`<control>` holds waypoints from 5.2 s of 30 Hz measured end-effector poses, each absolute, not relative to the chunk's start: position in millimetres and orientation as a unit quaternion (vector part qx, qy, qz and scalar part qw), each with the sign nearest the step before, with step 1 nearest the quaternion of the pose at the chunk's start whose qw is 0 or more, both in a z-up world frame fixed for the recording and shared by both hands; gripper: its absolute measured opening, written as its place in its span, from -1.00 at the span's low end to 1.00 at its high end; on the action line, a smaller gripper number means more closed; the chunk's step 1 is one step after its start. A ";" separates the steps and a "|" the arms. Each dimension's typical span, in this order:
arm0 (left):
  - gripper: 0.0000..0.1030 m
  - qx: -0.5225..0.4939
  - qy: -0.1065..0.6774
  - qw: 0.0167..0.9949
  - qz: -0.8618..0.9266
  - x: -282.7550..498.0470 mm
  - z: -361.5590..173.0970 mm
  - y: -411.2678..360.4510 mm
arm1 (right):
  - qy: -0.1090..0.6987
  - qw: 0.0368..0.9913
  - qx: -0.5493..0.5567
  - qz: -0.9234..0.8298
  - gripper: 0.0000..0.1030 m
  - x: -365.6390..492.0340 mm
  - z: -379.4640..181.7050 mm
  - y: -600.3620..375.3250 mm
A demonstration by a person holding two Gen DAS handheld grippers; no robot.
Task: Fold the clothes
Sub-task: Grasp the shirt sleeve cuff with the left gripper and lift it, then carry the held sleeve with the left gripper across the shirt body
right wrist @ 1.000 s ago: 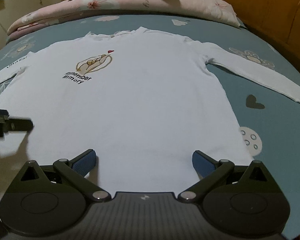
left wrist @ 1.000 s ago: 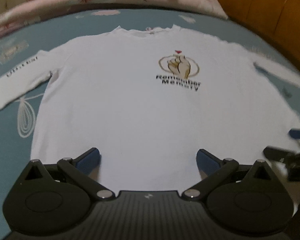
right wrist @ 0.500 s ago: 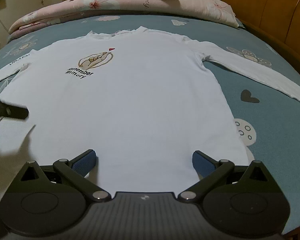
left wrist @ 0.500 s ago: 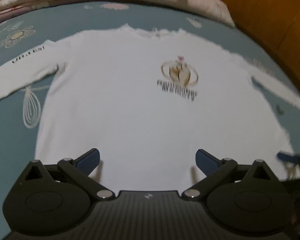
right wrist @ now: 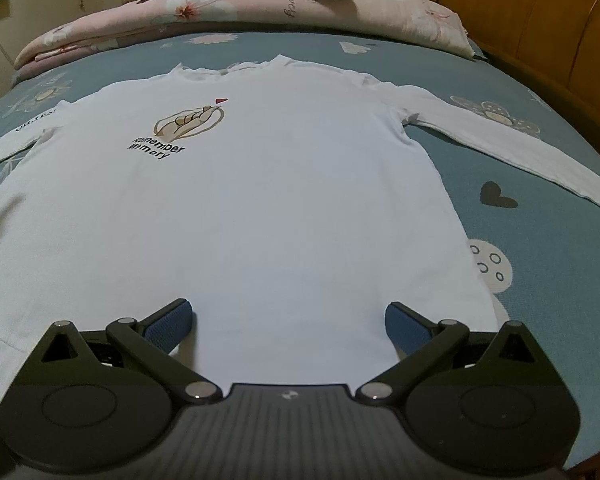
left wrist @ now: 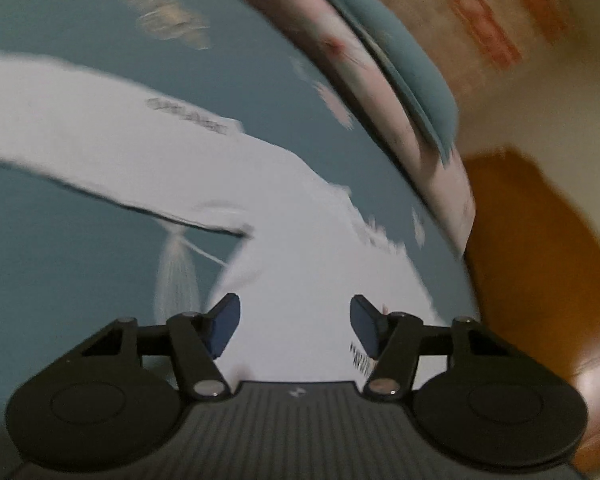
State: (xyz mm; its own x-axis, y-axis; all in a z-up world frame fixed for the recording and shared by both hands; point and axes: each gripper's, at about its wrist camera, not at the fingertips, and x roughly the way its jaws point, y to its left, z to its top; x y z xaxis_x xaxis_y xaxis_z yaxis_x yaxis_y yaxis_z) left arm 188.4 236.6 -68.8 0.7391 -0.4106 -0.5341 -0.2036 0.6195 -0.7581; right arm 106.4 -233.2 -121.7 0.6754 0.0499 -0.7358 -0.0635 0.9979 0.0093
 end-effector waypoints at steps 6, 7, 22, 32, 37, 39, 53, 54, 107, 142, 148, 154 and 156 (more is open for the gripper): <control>0.15 -0.522 0.322 0.789 -0.038 179.0 -81.1 332.8 | 0.404 0.914 -0.008 0.026 1.00 107.9 -121.4 -232.0; 0.15 -0.524 0.319 0.789 -0.030 175.8 -80.9 347.1 | 0.405 0.914 -0.008 0.024 1.00 108.5 -121.2 -231.5; 0.14 -0.552 0.304 0.774 0.060 129.1 -131.8 444.2 | 0.413 0.911 -0.005 0.003 1.00 111.4 -119.8 -226.1; -0.09 -0.557 0.262 0.780 0.111 119.0 -149.0 469.0 | 0.414 0.910 -0.003 -0.003 1.00 114.3 -119.6 -226.1; -0.16 -0.533 0.248 0.796 0.144 114.8 -144.4 477.5 | 0.415 0.910 -0.003 -0.003 1.00 114.4 -119.5 -226.5; -0.16 -0.535 0.238 0.796 0.154 109.7 -145.4 485.0 | 0.415 0.910 -0.003 -0.002 1.00 114.2 -119.5 -226.7; -0.10 -0.581 0.185 0.778 0.153 122.5 -156.8 501.2 | 0.411 0.912 -0.002 -0.001 1.00 115.9 -119.9 -227.0; -0.08 -0.586 0.182 0.775 0.152 122.6 -157.6 501.4 | 0.410 0.912 -0.003 0.000 1.00 116.2 -119.9 -227.0; -0.85 -0.193 0.340 0.913 0.114 273.4 59.2 256.6 | 0.334 0.907 -0.077 0.243 1.00 172.6 -69.0 -137.5; -0.85 -0.150 0.363 0.920 0.006 389.8 64.5 22.5 | 0.402 0.895 0.008 0.190 1.00 205.9 -90.8 -220.0; -0.84 -0.127 0.366 0.922 -0.002 397.4 63.1 -7.5 | 0.413 0.895 0.014 0.169 1.00 212.2 -92.7 -230.6; -0.84 -0.114 0.370 0.922 -0.021 404.9 60.1 -34.7 | 0.415 0.896 0.030 0.151 1.00 218.4 -92.5 -245.4; -0.84 -0.108 0.373 0.921 -0.027 408.6 58.2 -42.7 | 0.419 0.896 0.038 0.142 1.00 220.6 -93.2 -252.0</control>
State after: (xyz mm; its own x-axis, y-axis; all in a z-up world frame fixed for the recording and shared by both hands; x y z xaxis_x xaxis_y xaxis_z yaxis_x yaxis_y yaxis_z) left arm 408.6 -42.7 58.2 0.7197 -0.1310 -0.6819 -0.0309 0.9750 -0.2199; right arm 220.6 -252.0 -93.2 0.6092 0.2862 -0.7396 -0.2226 0.9568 0.1870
